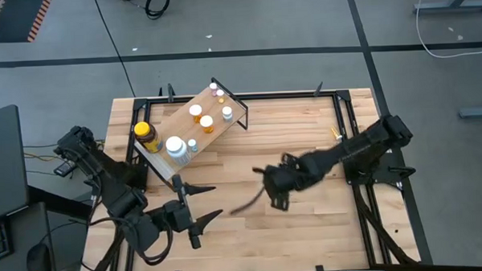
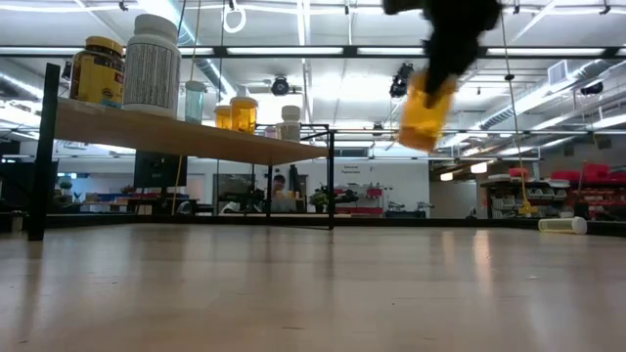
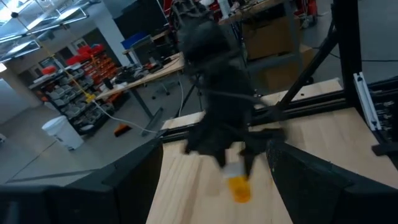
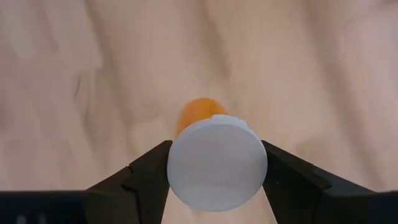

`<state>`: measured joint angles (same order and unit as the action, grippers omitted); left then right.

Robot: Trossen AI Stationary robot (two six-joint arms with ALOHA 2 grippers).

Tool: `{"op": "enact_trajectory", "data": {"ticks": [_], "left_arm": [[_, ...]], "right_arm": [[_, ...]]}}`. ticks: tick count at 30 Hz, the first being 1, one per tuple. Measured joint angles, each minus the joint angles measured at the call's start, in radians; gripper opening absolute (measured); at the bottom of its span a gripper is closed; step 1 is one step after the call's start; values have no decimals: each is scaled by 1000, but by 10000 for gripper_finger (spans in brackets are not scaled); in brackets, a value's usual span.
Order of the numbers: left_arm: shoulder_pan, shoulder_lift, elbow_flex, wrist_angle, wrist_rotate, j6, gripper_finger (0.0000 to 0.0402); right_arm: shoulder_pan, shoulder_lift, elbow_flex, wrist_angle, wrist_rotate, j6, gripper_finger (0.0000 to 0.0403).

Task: Pick and place medicine bottles onto shelf by color
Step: Put the orange pill bottle on the shelf

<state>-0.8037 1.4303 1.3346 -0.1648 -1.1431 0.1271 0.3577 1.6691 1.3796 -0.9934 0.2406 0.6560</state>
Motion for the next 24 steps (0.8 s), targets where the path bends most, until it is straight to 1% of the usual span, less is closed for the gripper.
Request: {"op": "enact_trajectory", "data": {"ticks": [4, 9, 13, 16, 19, 24], "left_arm": [[-26, 0, 0, 1, -35, -10, 293], [-52, 0, 0, 2, -111, -11, 293], [-61, 0, 0, 2, -156, -3, 293], [-68, -2, 0, 2, -190, 13, 293], [-74, -6, 0, 6, -226, 35, 293], [-101, -6, 0, 3, -275, 58, 293]], "right_arm": [[-93, 0, 61, 31, 6, -157, 232], [-169, 0, 127, 41, 29, -327, 232], [-220, 0, 172, 40, 54, -416, 232], [-259, 35, 234, 15, 59, -462, 232], [-294, 121, 353, -61, 65, -507, 232], [-339, 320, 643, -208, 70, -558, 232]]}}
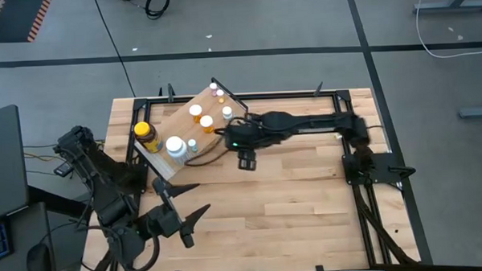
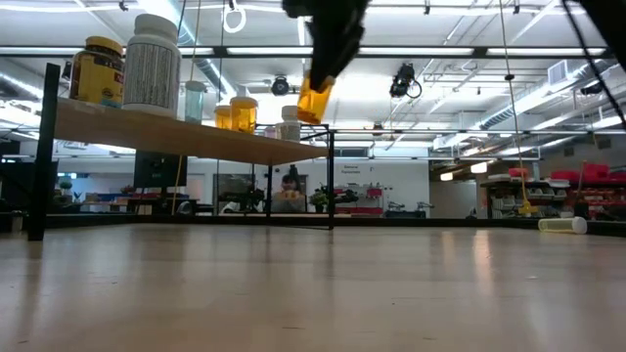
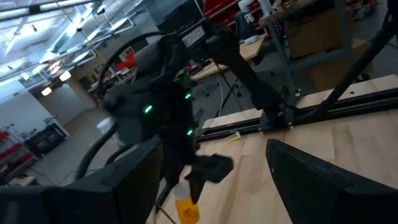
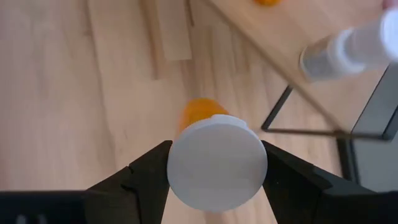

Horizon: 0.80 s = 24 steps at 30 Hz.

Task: Pick and place medicine bottles onto shelf by color
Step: Put the orange pill bottle on the shelf

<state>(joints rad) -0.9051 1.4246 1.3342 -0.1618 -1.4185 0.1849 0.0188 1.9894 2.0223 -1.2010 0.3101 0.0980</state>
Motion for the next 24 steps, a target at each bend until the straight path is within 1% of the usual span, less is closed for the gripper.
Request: {"op": "enact_trajectory", "data": {"ticks": [5, 6, 7, 9, 11, 18, 24], "left_arm": [[-27, 0, 0, -2, -57, 21, 293], [-28, 0, 0, -3, -71, 21, 293], [-30, 0, 0, -8, -84, 21, 293], [-29, 0, 0, -18, -103, 21, 293], [-29, 0, 0, -23, -107, 21, 293], [-7, 0, 0, -31, -108, 21, 293], [41, 0, 0, -38, -108, 36, 293]], "right_arm": [[-33, 169, 307, -134, -19, -39, 232], [-40, 190, 338, -139, -22, -47, 232], [-46, 188, 325, -110, -23, -60, 232], [-60, 169, 274, -52, -57, -96, 232], [-75, 167, 270, -35, -77, -98, 232], [-87, 169, 268, -39, -73, -121, 232], [-86, 169, 268, 30, -71, -180, 232]]}}
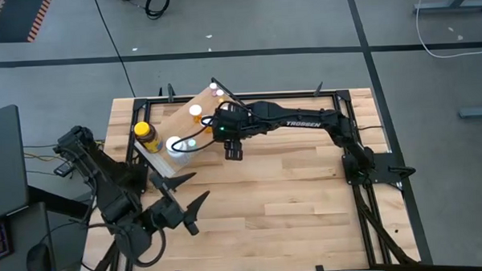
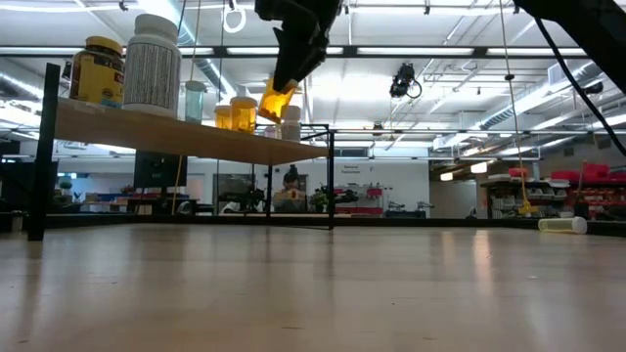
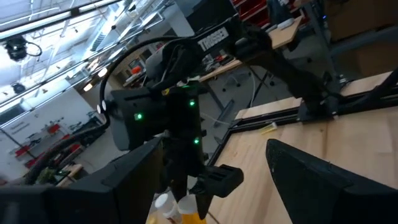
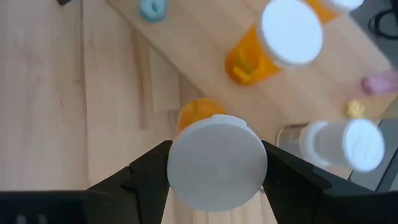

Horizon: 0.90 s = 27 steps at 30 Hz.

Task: Pick and place medicine bottles onto shelf by color
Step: Put the orange pill bottle on the shelf

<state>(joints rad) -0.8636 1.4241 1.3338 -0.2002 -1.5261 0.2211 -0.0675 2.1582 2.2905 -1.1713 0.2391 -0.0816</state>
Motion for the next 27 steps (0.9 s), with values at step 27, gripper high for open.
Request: {"op": "enact_trajectory", "data": {"ticks": [27], "left_arm": [[98, 0, 0, -61, -8, 35, 293]], "right_arm": [[-102, 3, -107, 162, -94, -137, 232]]}}
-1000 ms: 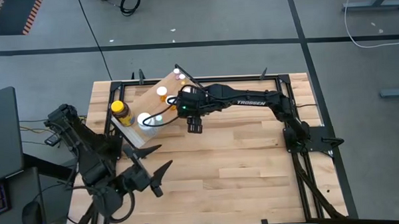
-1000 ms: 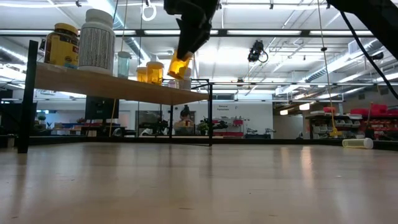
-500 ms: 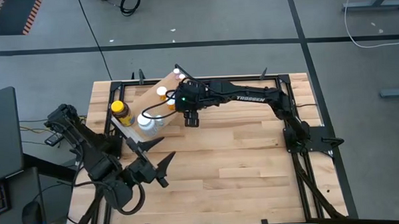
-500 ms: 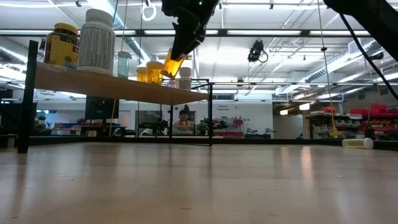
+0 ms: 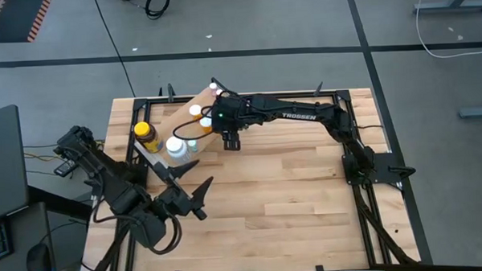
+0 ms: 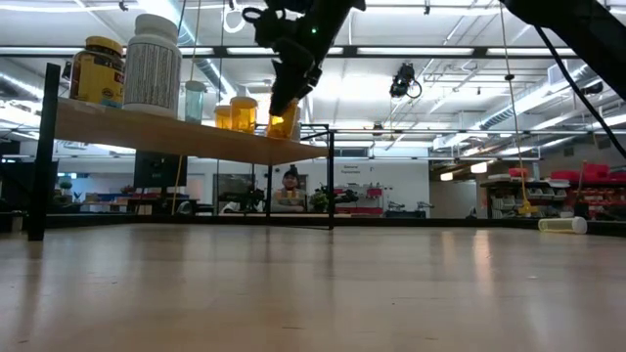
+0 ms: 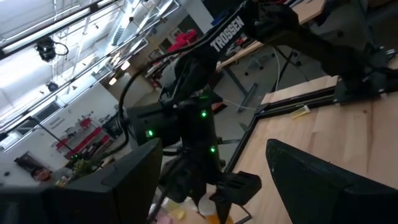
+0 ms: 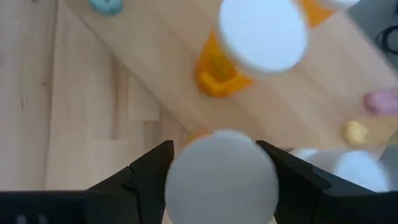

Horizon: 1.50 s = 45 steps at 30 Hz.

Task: Pick and place medicine bottles onto shelf by color
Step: Put the orange pill bottle on the shelf

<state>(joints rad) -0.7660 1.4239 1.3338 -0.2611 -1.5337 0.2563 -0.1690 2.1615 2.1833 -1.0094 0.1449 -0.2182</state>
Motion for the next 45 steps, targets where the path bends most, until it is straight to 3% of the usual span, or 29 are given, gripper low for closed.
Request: {"op": "enact_trajectory", "data": {"ticks": [33, 45], "left_arm": [[7, 0, 0, 1, 0, -35, 293], [6, 0, 0, 1, 0, -34, 293]], "right_arm": [[-29, -2, 2, 187, 2, -111, 217], [29, -2, 2, -72, -8, 34, 217]]}}
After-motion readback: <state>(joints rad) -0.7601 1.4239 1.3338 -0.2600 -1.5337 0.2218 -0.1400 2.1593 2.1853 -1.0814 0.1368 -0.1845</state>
